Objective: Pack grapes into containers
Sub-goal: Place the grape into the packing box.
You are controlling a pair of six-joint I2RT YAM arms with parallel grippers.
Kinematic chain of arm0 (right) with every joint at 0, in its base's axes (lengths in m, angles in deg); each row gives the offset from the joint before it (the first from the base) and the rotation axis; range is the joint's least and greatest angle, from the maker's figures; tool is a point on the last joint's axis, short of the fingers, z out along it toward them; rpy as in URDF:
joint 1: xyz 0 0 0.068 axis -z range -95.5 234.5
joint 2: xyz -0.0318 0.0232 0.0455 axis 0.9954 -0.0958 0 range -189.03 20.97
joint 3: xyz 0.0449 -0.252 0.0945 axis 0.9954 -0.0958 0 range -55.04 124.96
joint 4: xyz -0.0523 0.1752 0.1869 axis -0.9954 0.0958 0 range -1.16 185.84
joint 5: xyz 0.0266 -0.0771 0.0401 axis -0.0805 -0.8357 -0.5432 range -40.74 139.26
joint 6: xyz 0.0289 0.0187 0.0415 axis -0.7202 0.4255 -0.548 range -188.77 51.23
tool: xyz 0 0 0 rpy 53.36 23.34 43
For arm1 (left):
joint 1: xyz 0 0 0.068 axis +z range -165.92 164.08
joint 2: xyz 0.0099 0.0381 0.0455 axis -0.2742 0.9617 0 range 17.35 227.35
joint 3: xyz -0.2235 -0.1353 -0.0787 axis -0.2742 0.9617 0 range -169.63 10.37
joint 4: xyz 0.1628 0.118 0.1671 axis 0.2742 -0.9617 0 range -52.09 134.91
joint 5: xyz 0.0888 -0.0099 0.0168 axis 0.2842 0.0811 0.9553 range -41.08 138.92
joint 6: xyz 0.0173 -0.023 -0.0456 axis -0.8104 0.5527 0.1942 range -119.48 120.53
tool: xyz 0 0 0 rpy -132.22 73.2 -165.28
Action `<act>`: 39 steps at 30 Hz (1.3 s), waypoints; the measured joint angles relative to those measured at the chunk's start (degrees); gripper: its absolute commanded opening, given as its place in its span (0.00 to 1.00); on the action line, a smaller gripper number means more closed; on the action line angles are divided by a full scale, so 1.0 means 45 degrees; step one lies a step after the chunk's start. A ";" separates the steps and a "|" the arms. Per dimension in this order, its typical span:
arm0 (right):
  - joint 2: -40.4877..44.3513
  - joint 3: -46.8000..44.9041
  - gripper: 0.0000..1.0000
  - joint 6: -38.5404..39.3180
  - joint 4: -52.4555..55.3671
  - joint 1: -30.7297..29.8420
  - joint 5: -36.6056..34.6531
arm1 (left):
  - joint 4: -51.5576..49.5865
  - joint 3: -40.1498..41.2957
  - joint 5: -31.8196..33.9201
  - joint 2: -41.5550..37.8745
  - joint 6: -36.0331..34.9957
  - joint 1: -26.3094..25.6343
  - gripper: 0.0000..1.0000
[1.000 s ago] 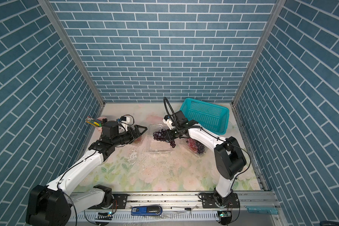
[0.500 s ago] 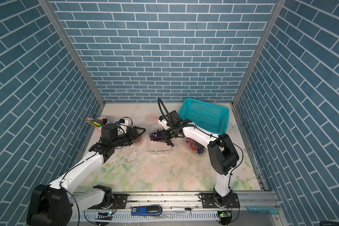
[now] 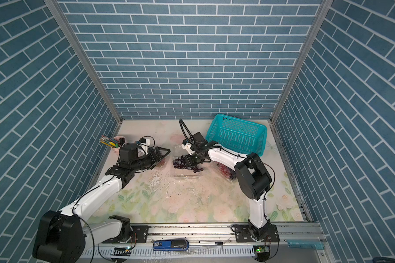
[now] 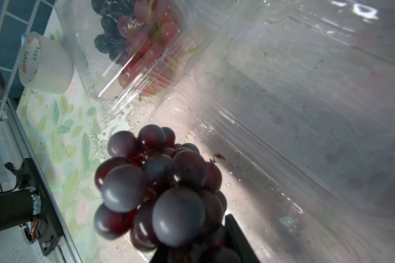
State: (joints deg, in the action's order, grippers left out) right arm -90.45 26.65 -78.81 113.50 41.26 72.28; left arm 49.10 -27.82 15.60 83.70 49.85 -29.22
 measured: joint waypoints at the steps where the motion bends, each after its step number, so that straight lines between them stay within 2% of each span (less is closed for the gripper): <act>1: -0.0078 0.0000 0.32 -0.0005 -0.0015 -0.0024 -0.0010 | 0.0010 0.0034 0.0000 0.0000 0.0000 0.0005 1.00; 9: -0.0772 0.0000 0.35 -0.0039 -0.0049 -0.0141 -0.0204 | 0.0146 0.0121 0.0000 0.0257 0.0000 0.0010 1.00; 24: -0.0763 0.0505 0.54 0.0010 0.0782 -0.0282 -0.2050 | 0.0189 0.0141 -0.0053 0.0282 0.0015 0.0015 1.00; 31: 0.0136 0.0418 0.63 0.0243 0.1195 -0.0287 -0.2939 | 0.0180 0.0141 -0.0053 0.0282 0.0044 0.0024 1.00; 33: 0.0782 0.0194 0.69 0.0223 0.1161 -0.0287 -0.3099 | 0.0175 0.0141 -0.0053 0.0282 0.0044 0.0024 1.00; 36: 0.1501 0.0044 0.75 -0.0063 0.0913 -0.0287 -0.3045 | 0.0170 0.0141 -0.0049 0.0282 0.0049 0.0024 1.00; 39: 0.1681 -0.0092 0.76 -0.0782 -0.0053 -0.0287 -0.2535 | 0.0214 0.0141 -0.0102 0.0282 0.0199 0.0097 0.99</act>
State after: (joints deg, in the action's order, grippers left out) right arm -82.88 26.24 -82.33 113.26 39.97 60.87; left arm 50.06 -27.19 15.14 84.97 50.74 -28.78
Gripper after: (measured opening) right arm 0.751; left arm 0.995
